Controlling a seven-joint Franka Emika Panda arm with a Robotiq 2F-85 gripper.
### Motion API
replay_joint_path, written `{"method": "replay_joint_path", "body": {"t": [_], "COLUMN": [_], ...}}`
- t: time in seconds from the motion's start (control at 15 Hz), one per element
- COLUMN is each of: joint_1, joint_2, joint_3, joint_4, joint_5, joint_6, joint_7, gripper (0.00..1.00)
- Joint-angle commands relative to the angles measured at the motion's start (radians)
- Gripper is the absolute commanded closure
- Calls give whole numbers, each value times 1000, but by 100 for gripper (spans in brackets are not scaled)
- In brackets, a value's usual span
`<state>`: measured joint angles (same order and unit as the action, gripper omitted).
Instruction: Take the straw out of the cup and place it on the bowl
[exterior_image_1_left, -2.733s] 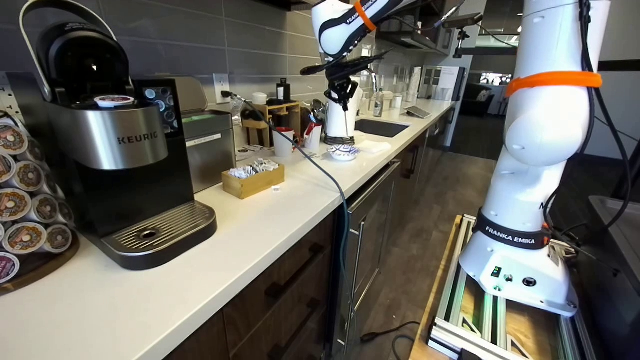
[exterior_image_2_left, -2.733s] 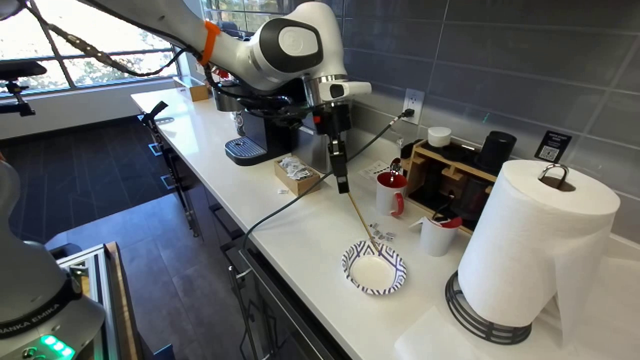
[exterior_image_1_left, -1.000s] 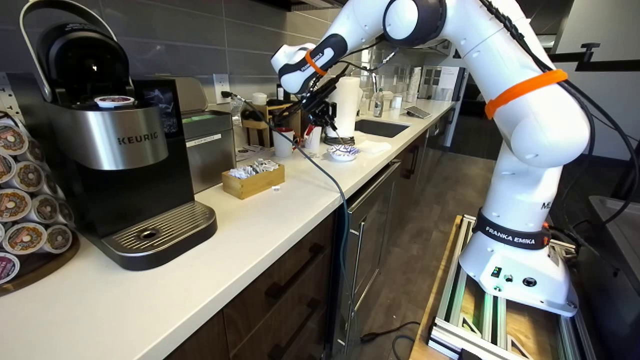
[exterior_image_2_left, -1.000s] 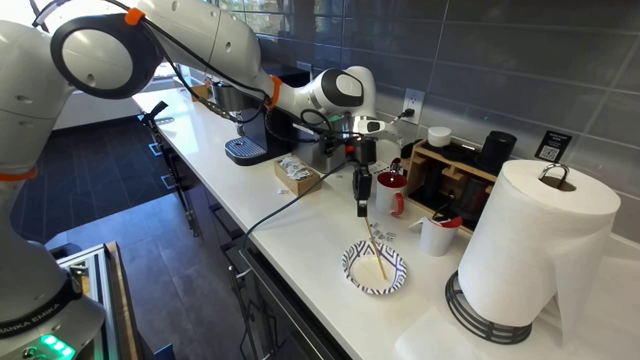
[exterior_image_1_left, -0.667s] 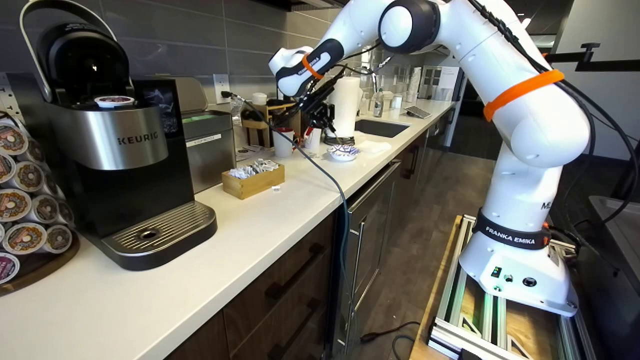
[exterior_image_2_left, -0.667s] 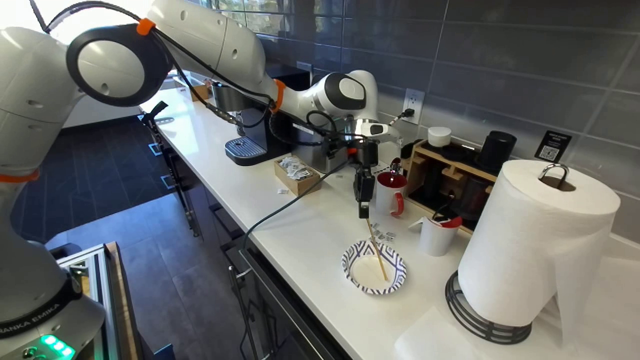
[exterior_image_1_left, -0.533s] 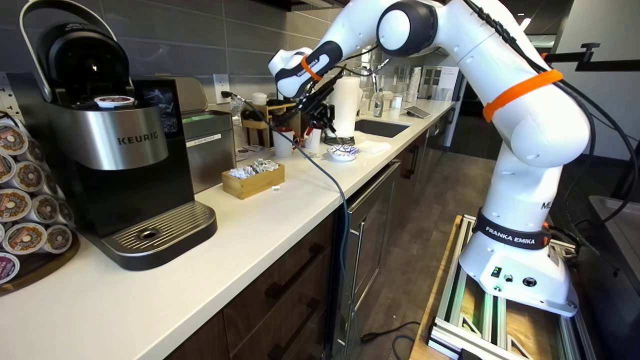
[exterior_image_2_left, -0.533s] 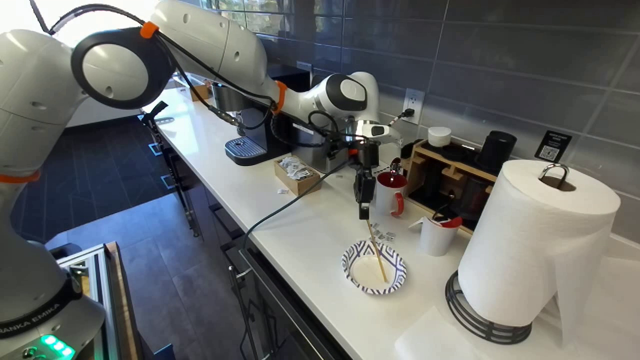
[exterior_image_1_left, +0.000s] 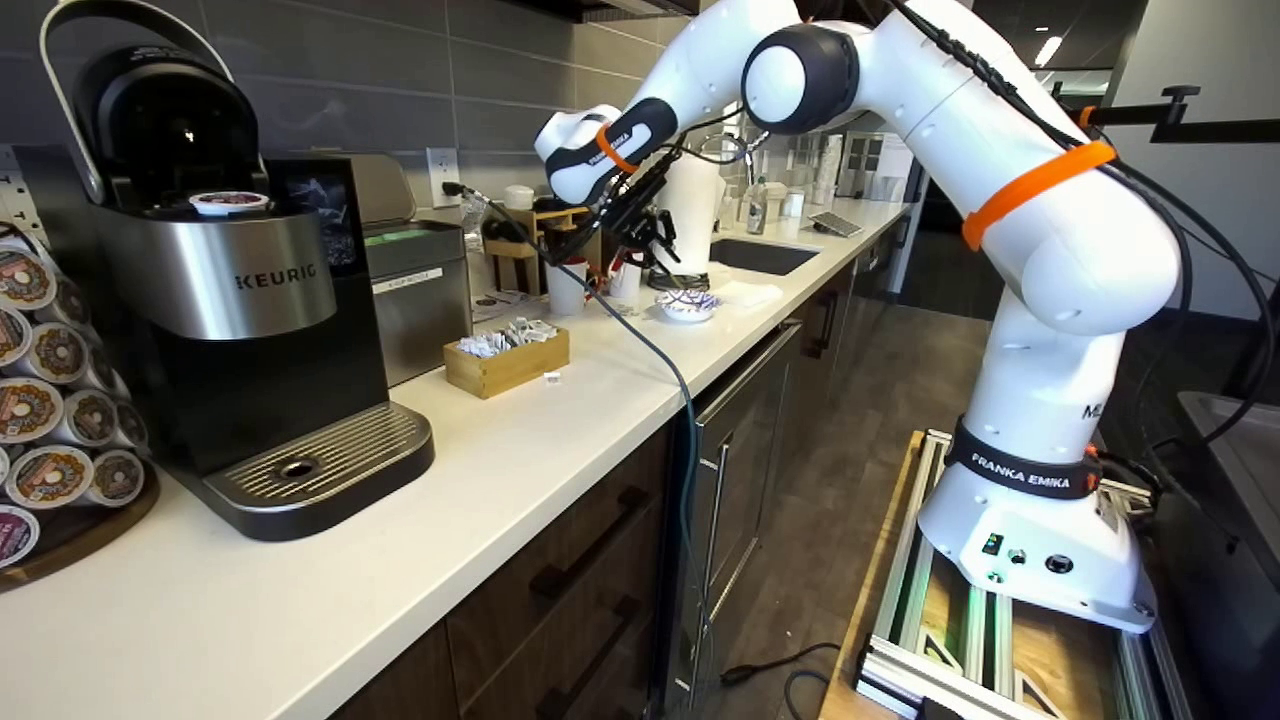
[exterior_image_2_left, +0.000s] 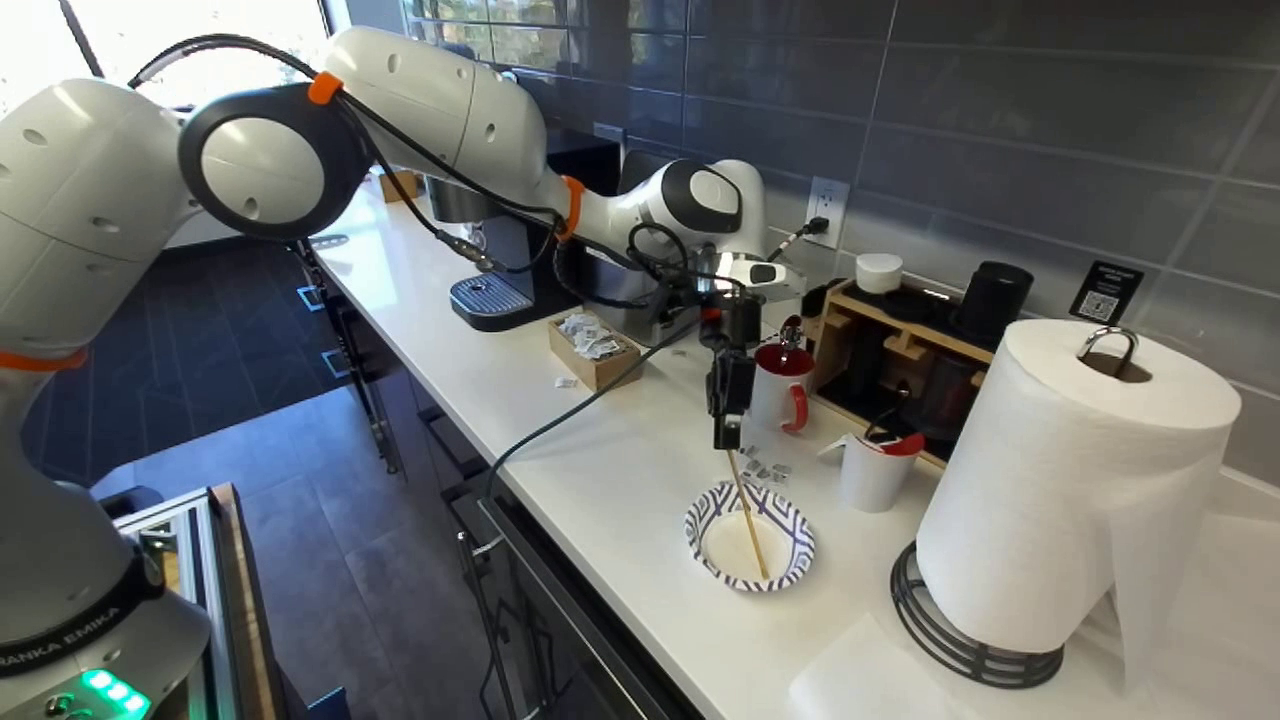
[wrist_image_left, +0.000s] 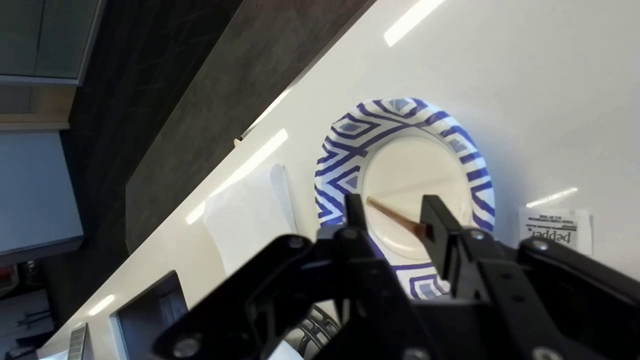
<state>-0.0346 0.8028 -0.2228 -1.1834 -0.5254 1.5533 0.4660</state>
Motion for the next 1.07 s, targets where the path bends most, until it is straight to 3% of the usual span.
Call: {"method": "replay_joint_path", "body": {"t": [0.0, 0.33, 0.73, 1.0], "joint_1": [-1, -16, -63, -115], "joint_2": [50, 56, 48, -25], "joint_3": [-12, 2, 48, 89], "joint_4": [77, 104, 128, 73], "joint_5": [27, 58, 207, 318], "joint_6": [-51, -48, -41, 31], "joint_7": [-39, -88, -212, -320], "gripper": [33, 0, 0, 0]}}
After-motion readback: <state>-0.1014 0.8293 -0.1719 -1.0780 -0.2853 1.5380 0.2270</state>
